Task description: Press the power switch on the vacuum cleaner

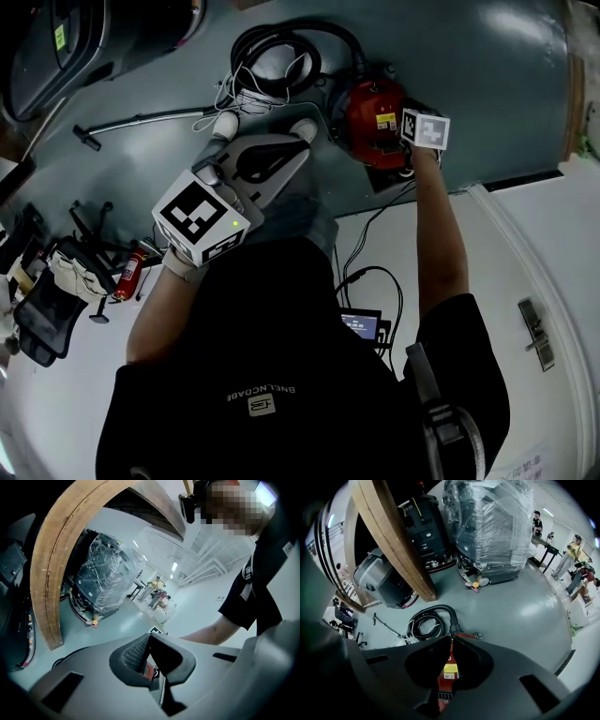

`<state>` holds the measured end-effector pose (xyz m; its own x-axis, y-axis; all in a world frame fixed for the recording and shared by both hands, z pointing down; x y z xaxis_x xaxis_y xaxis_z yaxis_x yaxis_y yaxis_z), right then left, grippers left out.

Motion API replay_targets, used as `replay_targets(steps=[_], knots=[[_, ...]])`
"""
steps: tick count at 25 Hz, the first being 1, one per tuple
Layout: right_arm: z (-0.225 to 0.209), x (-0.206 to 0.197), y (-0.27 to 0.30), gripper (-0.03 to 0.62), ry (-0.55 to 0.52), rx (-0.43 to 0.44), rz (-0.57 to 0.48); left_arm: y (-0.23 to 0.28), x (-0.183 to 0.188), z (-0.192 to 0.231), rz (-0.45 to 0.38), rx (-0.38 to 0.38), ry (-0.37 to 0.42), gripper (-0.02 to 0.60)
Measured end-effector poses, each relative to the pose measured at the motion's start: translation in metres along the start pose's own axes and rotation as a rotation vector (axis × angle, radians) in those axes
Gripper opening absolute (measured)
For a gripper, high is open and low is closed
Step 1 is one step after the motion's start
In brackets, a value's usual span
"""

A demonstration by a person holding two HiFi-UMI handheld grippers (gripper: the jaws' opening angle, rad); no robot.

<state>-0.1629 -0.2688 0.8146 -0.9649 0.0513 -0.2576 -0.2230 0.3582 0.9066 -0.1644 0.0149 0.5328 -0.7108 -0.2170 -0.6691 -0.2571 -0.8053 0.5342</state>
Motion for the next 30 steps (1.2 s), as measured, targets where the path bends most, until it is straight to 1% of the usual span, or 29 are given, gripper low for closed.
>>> replay_targets(steps=[6, 10, 17, 25, 30], knots=[[0.031, 0.02, -0.047, 0.035, -0.026, 0.007, -0.111, -0.017, 0.02, -0.007, -0.013, -0.05, 0.056, 0.015], [0.062, 0.04, -0.082, 0.035, -0.054, 0.029, -0.204, -0.026, 0.031, -0.011, -0.02, -0.079, 0.086, 0.015], [0.127, 0.065, -0.157, 0.035, -0.089, 0.016, -0.354, -0.046, 0.052, -0.015, -0.017, -0.161, 0.168, 0.015], [0.198, 0.078, -0.247, 0.035, -0.075, -0.004, -0.521, -0.079, 0.081, -0.026, -0.033, -0.237, 0.24, 0.015], [0.246, 0.07, -0.304, 0.035, -0.063, -0.02, -0.613, -0.106, 0.098, -0.048, -0.042, -0.294, 0.296, 0.015]])
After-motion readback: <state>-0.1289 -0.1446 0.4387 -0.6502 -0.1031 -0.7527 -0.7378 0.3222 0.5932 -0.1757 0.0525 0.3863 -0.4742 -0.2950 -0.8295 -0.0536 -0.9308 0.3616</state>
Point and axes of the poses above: the fingertips, and each gripper's own axes: y forward along the fingers, z to its left, x out of its top, the point moved 4 cm from there along -y, backward along the fingers, and after that the axes turned 12 degrees about x, right-handed, at the moved point
